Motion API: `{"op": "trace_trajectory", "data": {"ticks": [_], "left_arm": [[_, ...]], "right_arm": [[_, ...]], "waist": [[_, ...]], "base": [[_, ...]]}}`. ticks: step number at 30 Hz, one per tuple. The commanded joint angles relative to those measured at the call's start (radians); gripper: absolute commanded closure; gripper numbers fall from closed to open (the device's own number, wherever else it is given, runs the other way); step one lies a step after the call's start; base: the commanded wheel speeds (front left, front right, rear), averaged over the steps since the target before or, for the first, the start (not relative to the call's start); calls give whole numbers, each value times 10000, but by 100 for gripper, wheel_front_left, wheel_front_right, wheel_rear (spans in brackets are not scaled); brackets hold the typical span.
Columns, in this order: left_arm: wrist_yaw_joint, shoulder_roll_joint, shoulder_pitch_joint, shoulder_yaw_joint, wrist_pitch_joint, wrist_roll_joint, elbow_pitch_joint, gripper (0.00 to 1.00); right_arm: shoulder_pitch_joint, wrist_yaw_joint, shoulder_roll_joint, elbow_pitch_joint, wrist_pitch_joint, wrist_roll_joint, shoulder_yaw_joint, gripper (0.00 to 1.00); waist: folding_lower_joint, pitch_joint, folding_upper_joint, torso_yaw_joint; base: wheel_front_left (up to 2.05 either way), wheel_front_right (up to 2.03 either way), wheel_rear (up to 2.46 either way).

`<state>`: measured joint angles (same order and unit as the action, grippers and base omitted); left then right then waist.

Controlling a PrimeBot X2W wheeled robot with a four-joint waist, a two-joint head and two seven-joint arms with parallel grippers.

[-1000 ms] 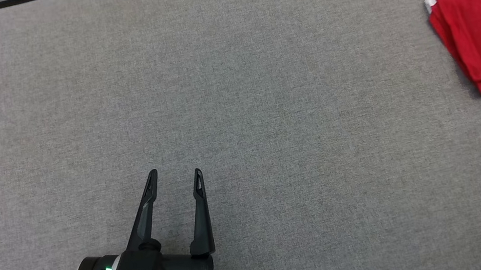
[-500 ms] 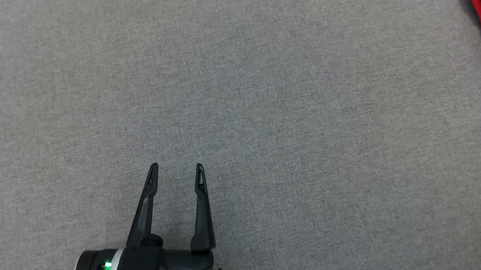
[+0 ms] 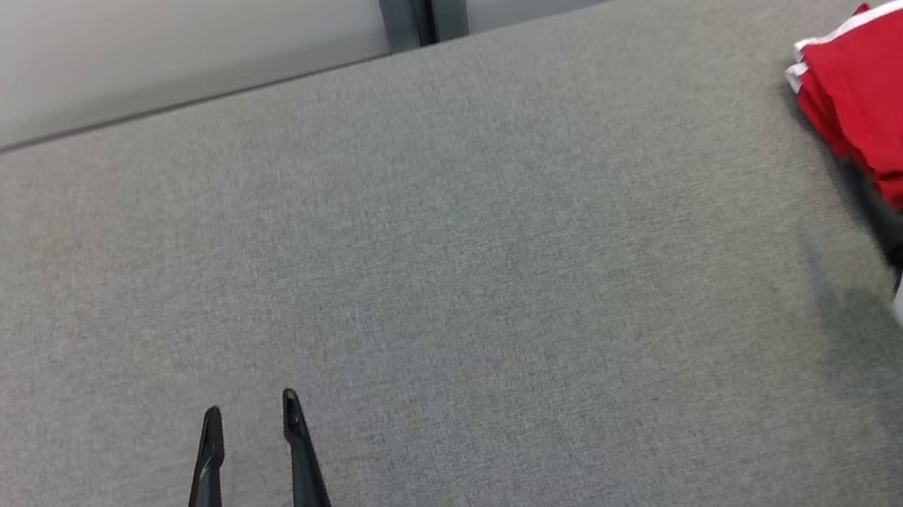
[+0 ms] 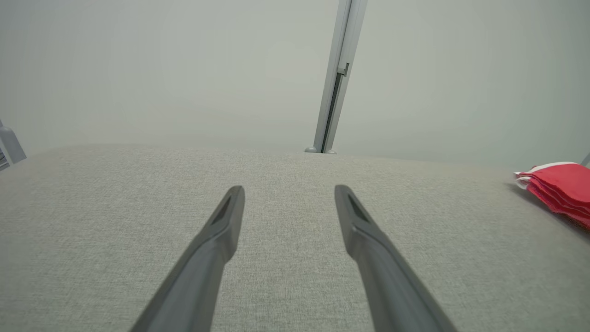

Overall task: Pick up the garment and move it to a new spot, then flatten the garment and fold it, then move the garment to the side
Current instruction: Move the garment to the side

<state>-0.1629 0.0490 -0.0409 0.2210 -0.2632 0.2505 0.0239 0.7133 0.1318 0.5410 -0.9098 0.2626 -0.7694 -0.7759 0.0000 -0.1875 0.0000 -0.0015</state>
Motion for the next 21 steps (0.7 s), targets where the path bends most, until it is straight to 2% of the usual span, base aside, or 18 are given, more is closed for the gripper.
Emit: {"op": "trace_trajectory", "data": {"ticks": [1, 2, 3, 4, 5, 8, 11, 15, 21], "left_arm": [[-80, 32, -276, -202, -18, 54, 41, 0], [-80, 32, -276, -202, -18, 54, 41, 0], [-123, 36, -431, -298, -16, 32, 56, 0], [-139, 35, -662, -415, -18, 31, 19, 0], [-139, 35, -662, -415, -18, 31, 19, 0], [-7, 32, -1012, -500, -16, -57, -17, 0], [146, 42, -1239, -640, -16, -118, -53, 0], [268, 41, -1656, -753, -16, -222, -61, 0], [223, 36, -2108, -879, -16, -327, -88, 0]], "right_arm": [[-824, -23, -435, 598, 19, 624, 799, 0], [-824, -23, -435, 598, 19, 624, 799, 0], [-1341, -23, -743, 1006, 20, 1022, 1316, 0], [-2529, -23, -1382, 1871, 16, 1914, 2528, 0], [-2529, -23, -1382, 1871, 16, 1914, 2528, 0], [-4166, -23, -2370, 3801, 19, 3492, 4518, 0], [-5730, -15, -3322, 5617, 11, 4568, 5555, 0], [-7180, -13, -4031, 7070, 14, 5220, 6135, 0], [-8281, -13, -4299, 7754, 14, 5678, 6203, 0]], "waist": [[0, 861, 0, -197], [0, 861, 0, -197], [0, 1027, 0, -218], [0, 1375, 0, -248], [0, 1375, 0, -248], [0, 1743, 0, -252], [0, 1977, 0, -262], [0, 2346, 0, -282], [0, 2672, 0, -378]], "base": [[0, 0, 0], [0, 0, 0], [0, 0, 0], [0, 0, 0], [0, 0, 0], [0, 0, 0], [0, 0, 0], [0, 0, 0], [0, 0, 0]]}}
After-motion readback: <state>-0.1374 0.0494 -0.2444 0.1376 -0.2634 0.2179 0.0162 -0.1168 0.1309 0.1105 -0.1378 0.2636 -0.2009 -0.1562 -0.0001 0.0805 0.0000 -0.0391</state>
